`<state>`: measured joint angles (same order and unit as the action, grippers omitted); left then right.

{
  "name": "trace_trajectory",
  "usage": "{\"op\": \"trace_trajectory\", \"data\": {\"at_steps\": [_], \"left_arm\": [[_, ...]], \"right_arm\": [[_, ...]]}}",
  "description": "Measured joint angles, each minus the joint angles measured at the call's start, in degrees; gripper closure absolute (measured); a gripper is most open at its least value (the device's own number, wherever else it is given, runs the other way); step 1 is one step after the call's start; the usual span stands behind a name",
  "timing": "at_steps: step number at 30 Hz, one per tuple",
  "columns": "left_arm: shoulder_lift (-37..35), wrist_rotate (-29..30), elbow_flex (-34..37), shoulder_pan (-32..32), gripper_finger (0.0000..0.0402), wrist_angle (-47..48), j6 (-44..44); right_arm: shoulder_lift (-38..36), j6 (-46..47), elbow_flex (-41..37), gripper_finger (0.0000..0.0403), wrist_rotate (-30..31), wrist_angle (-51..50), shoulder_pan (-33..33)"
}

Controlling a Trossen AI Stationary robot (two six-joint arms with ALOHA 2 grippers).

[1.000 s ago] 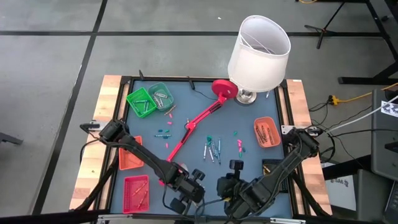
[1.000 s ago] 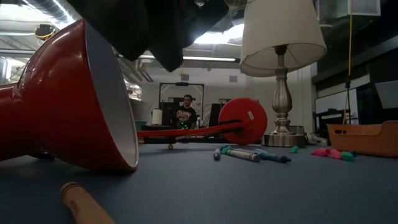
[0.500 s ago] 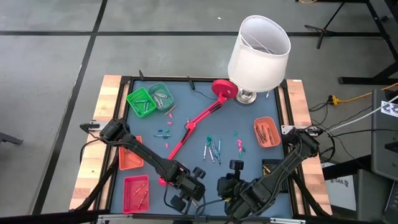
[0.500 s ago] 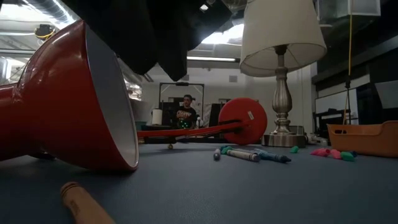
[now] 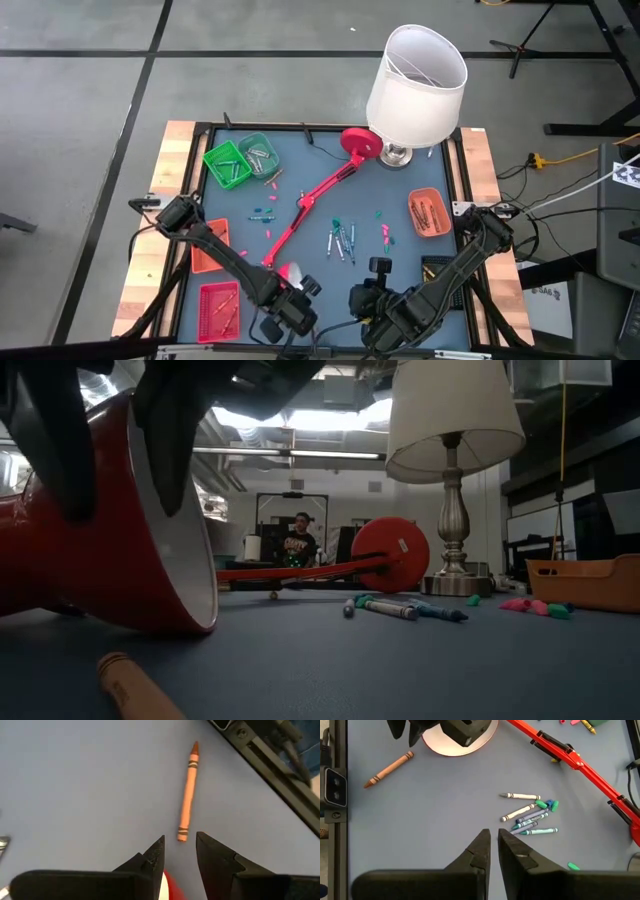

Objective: Sort crayons
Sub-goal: Put the brown crayon into the right orange bin

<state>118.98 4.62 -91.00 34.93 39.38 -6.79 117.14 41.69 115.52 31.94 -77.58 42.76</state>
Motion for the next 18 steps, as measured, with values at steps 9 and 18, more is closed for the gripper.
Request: {"op": "trace_trajectory", "data": {"at_steps": [9,18], "left_arm": [[2.1,-0.5,0.0,0.8,0.0306,-4.7,-2.1],[6.3,-2.6,0.0,-0.1,0.0306,-8.1,-4.8]], "right_arm": [[0.0,0.0,0.0,0.0370,0.0,0.2,0.0],[0.0,0.0,0.0,0.0370,0.0,1.2,0.0]]}}
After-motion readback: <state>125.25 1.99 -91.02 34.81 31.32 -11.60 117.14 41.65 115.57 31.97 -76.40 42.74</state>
